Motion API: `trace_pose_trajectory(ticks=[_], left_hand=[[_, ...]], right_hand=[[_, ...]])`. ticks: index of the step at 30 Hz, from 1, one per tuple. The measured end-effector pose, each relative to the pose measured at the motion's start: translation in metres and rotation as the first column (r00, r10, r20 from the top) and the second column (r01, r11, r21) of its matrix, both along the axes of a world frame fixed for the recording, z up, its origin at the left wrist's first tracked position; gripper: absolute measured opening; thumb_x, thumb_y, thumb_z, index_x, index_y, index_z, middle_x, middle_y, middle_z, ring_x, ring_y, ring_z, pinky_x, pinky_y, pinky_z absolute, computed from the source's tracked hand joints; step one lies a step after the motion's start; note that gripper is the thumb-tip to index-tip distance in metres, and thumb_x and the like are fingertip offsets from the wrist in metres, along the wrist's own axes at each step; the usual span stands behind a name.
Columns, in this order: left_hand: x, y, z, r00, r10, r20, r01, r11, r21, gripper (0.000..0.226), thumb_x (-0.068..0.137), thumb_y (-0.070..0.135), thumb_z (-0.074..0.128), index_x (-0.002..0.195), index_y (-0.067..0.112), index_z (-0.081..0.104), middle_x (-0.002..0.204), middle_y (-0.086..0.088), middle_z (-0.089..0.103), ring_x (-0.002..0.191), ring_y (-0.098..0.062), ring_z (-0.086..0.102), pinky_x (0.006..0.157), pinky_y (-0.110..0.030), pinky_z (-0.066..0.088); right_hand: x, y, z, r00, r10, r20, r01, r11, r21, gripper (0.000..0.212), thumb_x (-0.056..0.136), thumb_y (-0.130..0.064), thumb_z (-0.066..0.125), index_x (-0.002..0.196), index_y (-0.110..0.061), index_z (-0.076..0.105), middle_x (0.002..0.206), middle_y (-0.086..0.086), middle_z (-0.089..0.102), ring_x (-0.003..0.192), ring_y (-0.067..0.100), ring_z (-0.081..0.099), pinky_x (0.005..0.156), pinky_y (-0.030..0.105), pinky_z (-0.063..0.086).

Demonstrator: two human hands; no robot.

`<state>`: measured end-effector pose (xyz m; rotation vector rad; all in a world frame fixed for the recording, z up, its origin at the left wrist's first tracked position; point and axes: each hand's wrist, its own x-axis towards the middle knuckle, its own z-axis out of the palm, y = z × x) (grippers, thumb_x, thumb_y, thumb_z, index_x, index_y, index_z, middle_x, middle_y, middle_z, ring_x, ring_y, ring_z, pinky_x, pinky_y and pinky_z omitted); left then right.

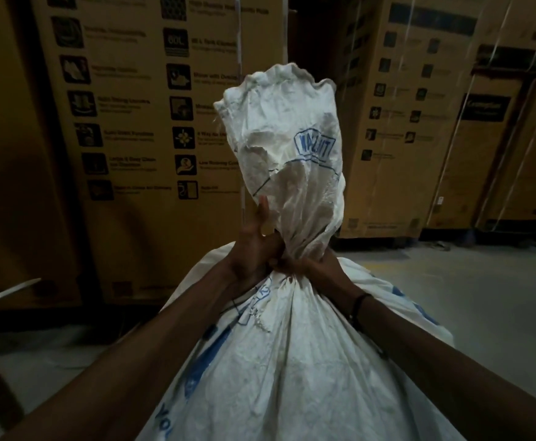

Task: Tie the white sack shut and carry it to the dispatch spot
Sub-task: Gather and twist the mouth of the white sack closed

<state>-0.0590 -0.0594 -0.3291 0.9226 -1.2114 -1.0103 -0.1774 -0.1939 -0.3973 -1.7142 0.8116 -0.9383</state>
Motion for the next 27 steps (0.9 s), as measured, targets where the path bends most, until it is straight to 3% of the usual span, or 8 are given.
trace_pose_trajectory(ticks=[2, 4, 10, 13, 16, 22, 25, 27], left_hand=[[0.001, -0.004, -0.004, 0.994, -0.094, -0.054, 0.096, 0.995, 0.032, 0.106, 0.085, 0.087, 0.03, 0.154, 0.009, 0.049, 0.147, -0.023, 0.059, 0.129, -0.037, 0.062, 0.095, -0.035, 0.059], [0.0, -0.008, -0.007, 0.988, -0.118, -0.102, 0.122, 0.992, 0.035, 0.111, 0.083, 0.089, 0.027, 0.158, 0.008, 0.043, 0.154, -0.02, 0.055, 0.143, -0.034, 0.054, 0.115, -0.041, 0.05], [0.001, -0.01, -0.009, 0.98, -0.151, -0.127, 0.153, 0.988, 0.004, 0.118, 0.075, 0.093, 0.048, 0.158, 0.009, 0.042, 0.153, -0.025, 0.053, 0.134, -0.035, 0.058, 0.098, -0.035, 0.054], [0.001, -0.007, -0.011, 0.985, -0.116, -0.126, 0.122, 0.992, 0.04, 0.124, 0.068, 0.094, 0.058, 0.158, 0.01, 0.042, 0.153, -0.022, 0.055, 0.138, -0.037, 0.056, 0.104, -0.039, 0.057], [-0.006, 0.004, -0.009, 0.994, -0.064, -0.083, 0.071, 0.994, 0.081, 0.105, 0.085, 0.082, 0.035, 0.156, 0.006, 0.044, 0.154, -0.019, 0.055, 0.142, -0.033, 0.055, 0.11, -0.035, 0.054], [-0.015, 0.024, 0.002, 0.998, 0.049, -0.033, -0.045, 0.992, 0.117, 0.083, 0.107, 0.058, 0.02, 0.147, -0.008, 0.051, 0.138, -0.017, 0.068, 0.105, -0.015, 0.073, 0.08, -0.021, 0.061], [-0.01, 0.034, 0.007, 0.972, 0.177, 0.153, -0.198, 0.97, 0.138, 0.078, 0.114, 0.044, 0.023, 0.099, -0.015, 0.072, 0.075, 0.006, 0.072, 0.051, 0.001, 0.066, 0.058, -0.02, 0.052], [-0.004, 0.043, 0.013, 0.96, 0.188, 0.207, -0.225, 0.959, 0.17, 0.08, 0.111, 0.055, 0.02, 0.073, 0.008, 0.073, 0.063, 0.007, 0.069, 0.056, -0.004, 0.065, 0.069, -0.026, 0.049]], right_hand=[[-0.005, 0.009, 0.005, 0.998, -0.011, 0.063, 0.009, 0.999, 0.037, 0.096, 0.028, -0.06, 0.106, 0.113, -0.027, 0.078, 0.108, -0.007, 0.083, 0.104, 0.018, 0.078, 0.092, 0.041, 0.063], [-0.009, 0.013, 0.006, 0.991, 0.029, 0.131, -0.034, 0.999, 0.034, 0.092, 0.03, -0.054, 0.107, 0.112, -0.024, 0.079, 0.107, -0.005, 0.083, 0.104, 0.02, 0.079, 0.095, 0.045, 0.063], [-0.011, 0.021, 0.01, 0.985, 0.022, 0.17, -0.019, 1.0, -0.015, 0.038, 0.065, -0.009, 0.099, 0.096, -0.022, 0.081, 0.1, 0.0, 0.084, 0.099, 0.018, 0.079, 0.091, 0.049, 0.065], [-0.01, 0.019, 0.005, 0.989, -0.018, 0.149, 0.026, 0.998, -0.05, 0.033, 0.066, -0.007, 0.097, 0.094, -0.017, 0.082, 0.096, 0.008, 0.084, 0.094, 0.027, 0.08, 0.087, 0.063, 0.062], [-0.012, 0.022, 0.007, 0.987, -0.031, 0.16, 0.041, 0.997, -0.061, 0.044, 0.057, -0.009, 0.097, 0.097, -0.018, 0.078, 0.103, 0.011, 0.081, 0.1, 0.029, 0.078, 0.089, 0.051, 0.064], [-0.023, 0.034, 0.028, 0.999, 0.048, -0.003, -0.048, 0.991, -0.125, 0.057, 0.062, -0.017, 0.101, 0.113, -0.014, 0.076, 0.103, 0.001, 0.079, 0.093, 0.007, 0.076, 0.073, 0.017, 0.06], [-0.037, 0.05, 0.043, 0.995, 0.089, -0.046, -0.095, 0.985, -0.142, 0.056, 0.068, -0.021, 0.099, 0.118, -0.02, 0.074, 0.104, -0.01, 0.078, 0.088, -0.01, 0.073, 0.072, 0.01, 0.056], [-0.047, 0.062, 0.049, 0.997, 0.062, -0.037, -0.067, 0.984, -0.165, 0.061, 0.064, -0.033, 0.101, 0.119, -0.023, 0.075, 0.104, -0.015, 0.078, 0.09, -0.01, 0.074, 0.073, 0.01, 0.057]])
